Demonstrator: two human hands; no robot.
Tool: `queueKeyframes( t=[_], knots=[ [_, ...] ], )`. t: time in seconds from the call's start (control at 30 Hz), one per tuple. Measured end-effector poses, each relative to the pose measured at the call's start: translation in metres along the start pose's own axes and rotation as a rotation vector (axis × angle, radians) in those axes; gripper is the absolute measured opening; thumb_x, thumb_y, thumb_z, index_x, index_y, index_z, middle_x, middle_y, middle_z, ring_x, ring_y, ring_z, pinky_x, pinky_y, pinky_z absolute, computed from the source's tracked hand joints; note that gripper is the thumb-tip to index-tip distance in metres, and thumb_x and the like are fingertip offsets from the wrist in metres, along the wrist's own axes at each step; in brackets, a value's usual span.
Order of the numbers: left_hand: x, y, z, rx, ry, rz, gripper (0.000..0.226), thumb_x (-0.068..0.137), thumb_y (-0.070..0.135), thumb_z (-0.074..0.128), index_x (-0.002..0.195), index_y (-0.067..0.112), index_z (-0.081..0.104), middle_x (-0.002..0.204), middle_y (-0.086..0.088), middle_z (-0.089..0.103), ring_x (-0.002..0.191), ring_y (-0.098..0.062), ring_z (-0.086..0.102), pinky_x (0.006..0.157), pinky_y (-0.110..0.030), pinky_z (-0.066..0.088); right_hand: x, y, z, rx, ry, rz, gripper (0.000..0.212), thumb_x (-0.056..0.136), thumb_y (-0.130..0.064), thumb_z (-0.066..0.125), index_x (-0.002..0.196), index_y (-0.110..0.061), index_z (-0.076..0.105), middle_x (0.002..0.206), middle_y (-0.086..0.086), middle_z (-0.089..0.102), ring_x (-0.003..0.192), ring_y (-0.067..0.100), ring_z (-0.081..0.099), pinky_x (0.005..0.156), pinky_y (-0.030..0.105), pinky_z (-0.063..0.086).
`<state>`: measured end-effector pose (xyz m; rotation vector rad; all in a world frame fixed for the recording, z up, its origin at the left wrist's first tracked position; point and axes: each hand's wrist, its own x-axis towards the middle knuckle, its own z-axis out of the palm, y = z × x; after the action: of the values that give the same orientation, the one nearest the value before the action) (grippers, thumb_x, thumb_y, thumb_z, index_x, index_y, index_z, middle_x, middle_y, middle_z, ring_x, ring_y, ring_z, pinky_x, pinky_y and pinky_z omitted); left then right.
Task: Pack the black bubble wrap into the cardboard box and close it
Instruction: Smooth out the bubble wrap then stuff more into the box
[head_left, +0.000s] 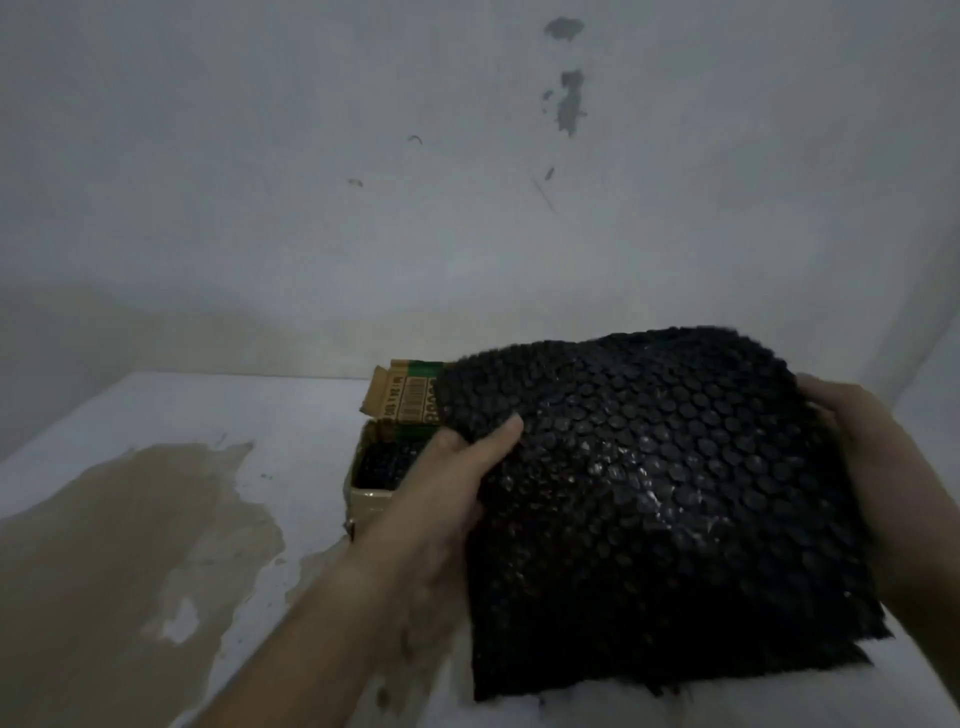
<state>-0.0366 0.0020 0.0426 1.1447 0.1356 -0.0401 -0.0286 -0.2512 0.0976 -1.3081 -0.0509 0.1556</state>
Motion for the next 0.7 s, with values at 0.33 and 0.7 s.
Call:
queueKeyframes(
  t=[0.33,0.7],
  knots=[
    [-0.004,0.096,-0.110,0.574,0.324,0.372,0.039,0.079,0.044,0.077,0.114,0.032,0.065,0.110,0.012,0.072,0.097,-0.009,0.069,0.087,-0.031,0.053,0.057,0.057,0.081,-0.394,-0.078,-0.029,0.032,0.095,-0.034,0.056,0.074,-0.010,0.053,0.065,0.002,0.061,0.055,0.009,0.058,0.046,0.017,0.040],
    [0.017,0.040,-0.173,0.868,0.343,0.298,0.064,0.086,0.022,0.073,0.128,0.024,0.025,0.125,0.009,0.042,0.100,-0.012,0.059,0.068,-0.013,0.044,0.061,0.125,0.106,-1.060,0.026,-0.504,0.053,0.084,-0.042,0.069,0.130,-0.032,0.043,0.127,-0.016,0.043,0.117,0.003,0.043,0.100,0.027,0.036]
  ],
)
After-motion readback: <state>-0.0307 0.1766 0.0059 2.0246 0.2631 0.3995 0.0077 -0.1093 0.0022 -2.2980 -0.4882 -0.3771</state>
